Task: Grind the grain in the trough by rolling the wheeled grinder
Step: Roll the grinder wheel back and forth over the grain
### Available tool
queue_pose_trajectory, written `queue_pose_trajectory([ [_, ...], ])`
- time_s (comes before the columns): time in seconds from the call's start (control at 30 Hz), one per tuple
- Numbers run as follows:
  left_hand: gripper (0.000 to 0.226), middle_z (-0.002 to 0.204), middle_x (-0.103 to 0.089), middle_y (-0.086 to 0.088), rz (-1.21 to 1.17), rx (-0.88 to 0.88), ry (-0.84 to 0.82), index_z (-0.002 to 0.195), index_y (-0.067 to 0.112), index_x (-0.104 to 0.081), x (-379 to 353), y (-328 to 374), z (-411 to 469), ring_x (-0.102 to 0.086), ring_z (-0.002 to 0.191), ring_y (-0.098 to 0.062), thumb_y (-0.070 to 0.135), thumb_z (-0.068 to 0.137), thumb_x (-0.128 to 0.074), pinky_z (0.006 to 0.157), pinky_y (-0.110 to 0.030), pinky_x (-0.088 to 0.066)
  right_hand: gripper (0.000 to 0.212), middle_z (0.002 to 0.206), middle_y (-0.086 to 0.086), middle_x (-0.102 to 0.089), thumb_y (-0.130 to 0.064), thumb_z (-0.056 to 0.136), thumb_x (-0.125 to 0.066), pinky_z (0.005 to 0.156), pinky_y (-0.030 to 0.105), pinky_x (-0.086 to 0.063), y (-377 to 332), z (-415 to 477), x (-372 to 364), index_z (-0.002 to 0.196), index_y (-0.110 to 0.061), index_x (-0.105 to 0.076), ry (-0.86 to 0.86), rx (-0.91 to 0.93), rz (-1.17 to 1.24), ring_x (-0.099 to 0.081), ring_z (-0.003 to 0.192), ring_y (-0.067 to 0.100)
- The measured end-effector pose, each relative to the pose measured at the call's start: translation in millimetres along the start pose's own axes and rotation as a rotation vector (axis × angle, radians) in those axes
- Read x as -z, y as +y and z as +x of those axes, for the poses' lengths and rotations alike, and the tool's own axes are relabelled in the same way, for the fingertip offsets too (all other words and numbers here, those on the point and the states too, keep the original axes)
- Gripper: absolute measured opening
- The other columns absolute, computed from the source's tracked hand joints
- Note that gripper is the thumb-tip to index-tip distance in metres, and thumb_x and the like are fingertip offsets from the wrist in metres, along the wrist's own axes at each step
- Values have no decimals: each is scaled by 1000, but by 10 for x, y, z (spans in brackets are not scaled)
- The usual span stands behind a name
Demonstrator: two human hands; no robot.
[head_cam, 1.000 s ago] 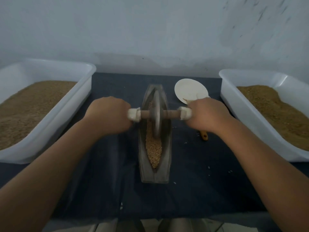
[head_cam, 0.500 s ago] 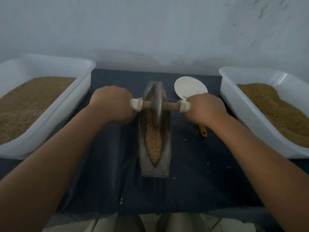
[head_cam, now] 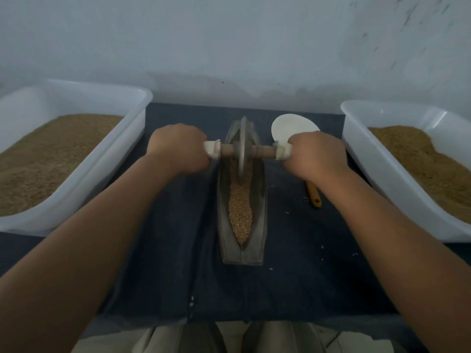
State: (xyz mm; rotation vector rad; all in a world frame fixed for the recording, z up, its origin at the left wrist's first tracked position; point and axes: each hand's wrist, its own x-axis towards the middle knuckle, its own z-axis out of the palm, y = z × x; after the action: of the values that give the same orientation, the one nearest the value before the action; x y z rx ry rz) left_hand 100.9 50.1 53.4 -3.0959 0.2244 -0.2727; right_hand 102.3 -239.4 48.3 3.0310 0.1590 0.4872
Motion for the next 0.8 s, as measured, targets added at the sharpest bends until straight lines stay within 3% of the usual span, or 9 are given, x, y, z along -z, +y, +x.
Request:
queue_pose_trajectory([
  [0.1, 26, 71, -59, 9, -39, -63, -103, 69, 26, -59, 65, -35, -118, -59, 69, -22, 51, 77, -62, 64, -33, -46, 27, 74, -7, -61, -51, 88, -57, 55, 30, -37, 68, -36, 67, 73, -29, -59, -144, 61, -16, -53, 66, 15],
  [0.17, 23, 68, -61, 10, -95, -148, -204, 70, 28, -62, 98, -103, -390, -60, 65, -12, 52, 72, -63, 59, -29, -43, 23, 73, -9, -61, -53, 79, -55, 54, 31, -42, 143, -280, 196, 73, -31, -58, -276, 156, 12, -55, 68, 12],
  [0.3, 28, 65, -59, 13, -67, -226, -215, 71, 32, -60, 69, -195, -767, -55, 62, -2, 58, 68, -54, 54, -26, -40, 35, 64, -16, -63, -65, 57, -45, 50, 30, -43, 187, -616, 432, 67, -34, -61, -418, 225, 161, -57, 56, 5],
  [0.37, 25, 66, -57, 13, -21, -205, -157, 71, 33, -58, 20, -157, -666, -55, 62, -7, 57, 71, -53, 56, -28, -40, 29, 63, -9, -63, -59, 67, -49, 52, 31, -43, 152, -545, 369, 69, -33, -60, -390, 186, 101, -59, 60, 9],
  [0.5, 26, 74, -59, 8, 10, -36, 3, 73, 28, -58, -61, -35, -176, -63, 74, -25, 52, 81, -59, 64, -33, -46, 34, 67, -6, -56, -56, 89, -56, 59, 32, -43, 16, -185, 134, 72, -26, -57, -34, 69, -20, -56, 66, 22],
  [0.57, 25, 78, -62, 5, -16, 3, -3, 75, 25, -61, -66, -25, 20, -65, 77, -26, 49, 83, -61, 68, -35, -50, 35, 67, -6, -54, -52, 91, -59, 59, 32, -39, -38, 9, 106, 69, -24, -56, 4, 37, -30, -53, 65, 24],
  [0.67, 21, 79, -64, 5, -47, -60, -92, 77, 26, -63, 21, -42, 6, -64, 75, -22, 46, 81, -61, 67, -35, -51, 23, 74, -7, -58, -44, 87, -59, 57, 30, -36, -29, 60, 187, 73, -27, -59, -160, 53, -49, -54, 69, 20],
  [0.8, 24, 65, -59, 11, -26, -204, -126, 69, 30, -60, 72, -116, -524, -55, 60, -10, 53, 71, -55, 56, -30, -47, 19, 75, -8, -64, -50, 79, -62, 60, 33, -50, 119, -428, 408, 77, -30, -64, -493, 153, 82, -61, 71, 10],
])
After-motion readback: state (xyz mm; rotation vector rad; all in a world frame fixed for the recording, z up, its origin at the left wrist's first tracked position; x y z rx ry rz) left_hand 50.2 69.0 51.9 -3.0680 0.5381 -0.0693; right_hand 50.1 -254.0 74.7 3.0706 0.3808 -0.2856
